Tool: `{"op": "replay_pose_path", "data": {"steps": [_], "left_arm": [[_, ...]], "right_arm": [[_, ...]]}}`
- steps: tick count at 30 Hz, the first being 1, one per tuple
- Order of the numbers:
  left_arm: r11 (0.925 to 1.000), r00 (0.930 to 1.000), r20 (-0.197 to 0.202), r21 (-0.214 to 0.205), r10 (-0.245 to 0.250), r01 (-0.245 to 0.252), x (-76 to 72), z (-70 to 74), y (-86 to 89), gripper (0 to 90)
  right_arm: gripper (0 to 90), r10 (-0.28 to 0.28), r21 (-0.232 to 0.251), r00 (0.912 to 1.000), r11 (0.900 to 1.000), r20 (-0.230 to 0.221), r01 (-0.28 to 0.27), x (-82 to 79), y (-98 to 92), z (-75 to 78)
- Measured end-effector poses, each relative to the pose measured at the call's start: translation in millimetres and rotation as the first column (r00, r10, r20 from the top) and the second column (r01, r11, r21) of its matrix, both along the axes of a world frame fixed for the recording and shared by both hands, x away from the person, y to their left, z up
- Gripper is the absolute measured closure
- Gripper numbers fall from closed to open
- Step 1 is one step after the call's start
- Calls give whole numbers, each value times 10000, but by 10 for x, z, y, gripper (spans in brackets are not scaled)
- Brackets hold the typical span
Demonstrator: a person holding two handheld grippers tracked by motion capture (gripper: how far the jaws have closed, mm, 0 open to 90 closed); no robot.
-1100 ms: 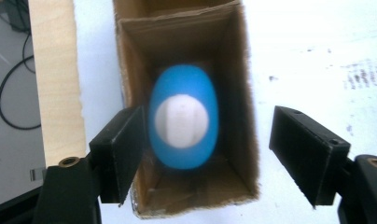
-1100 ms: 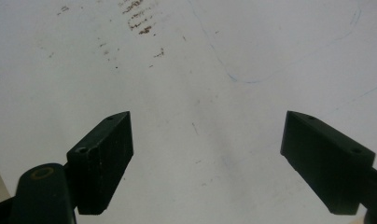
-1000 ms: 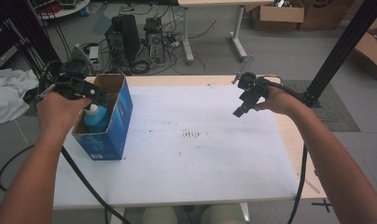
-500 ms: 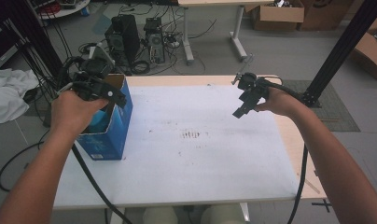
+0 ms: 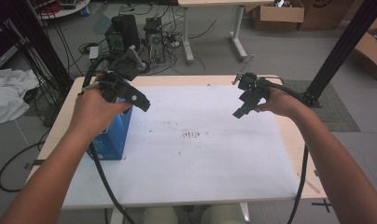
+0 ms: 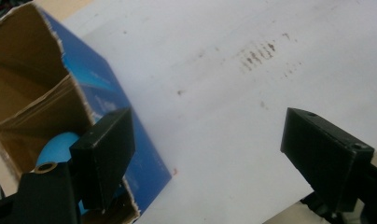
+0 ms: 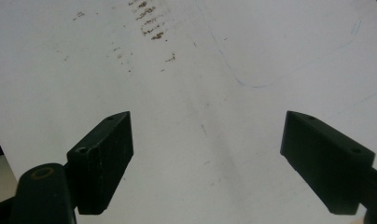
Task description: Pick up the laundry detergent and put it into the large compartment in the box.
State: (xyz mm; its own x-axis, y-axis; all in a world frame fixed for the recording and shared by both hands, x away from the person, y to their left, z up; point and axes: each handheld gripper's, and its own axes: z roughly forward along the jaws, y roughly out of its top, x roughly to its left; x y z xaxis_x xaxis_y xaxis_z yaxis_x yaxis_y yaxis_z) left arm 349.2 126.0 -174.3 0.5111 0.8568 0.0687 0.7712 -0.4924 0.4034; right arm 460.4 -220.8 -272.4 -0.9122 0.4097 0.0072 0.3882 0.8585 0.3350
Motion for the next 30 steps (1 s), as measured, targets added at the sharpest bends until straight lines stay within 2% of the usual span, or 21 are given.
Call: {"op": "replay_pose_path", "data": {"steps": [8, 11, 15, 17, 19, 22, 25, 28, 30], "left_arm": [[9977, 9978, -201, 217, -636, 640, 6, -38, -211, 187], [9952, 9947, -383, 149, -959, 965, 15, -51, -317, 186], [9914, 9910, -383, 230, -1282, 1292, 30, -56, -408, 183], [9854, 9855, -417, 357, -1648, 1663, 44, -78, -507, 183], [9837, 9836, -458, 360, -1745, 1762, 46, -86, -544, 183], [9738, 9740, -584, 497, -2188, 2218, 56, -105, -652, 183], [9609, 9613, -671, 559, -2674, 2712, 50, -123, -776, 183], [9532, 9535, -748, 583, -2921, 2966, 49, -146, -863, 185], [9440, 9448, -820, 677, -3174, 3230, 50, -171, -930, 187]], "right_arm": [[170, 68, -28, 10000, 10000, -5, -68, -5, 11, -8], [170, 49, -27, 10000, 10000, -27, -49, -5, 12, -15], [170, 78, -42, 10000, 10000, -58, -79, -5, 16, -32], [170, 48, -57, 9999, 10000, -137, -49, -15, 23, -46], [170, 56, -70, 9999, 10000, -139, -57, -18, 24, -48], [170, 68, -41, 9999, 10000, -128, -69, -20, 26, -44], [170, 62, -44, 9999, 10000, -149, -63, -22, 28, -43], [170, 47, -76, 9998, 10000, -189, -48, -19, 31, -49], [170, 67, -86, 9998, 9999, -186, -69, -17, 35, -54]]}}
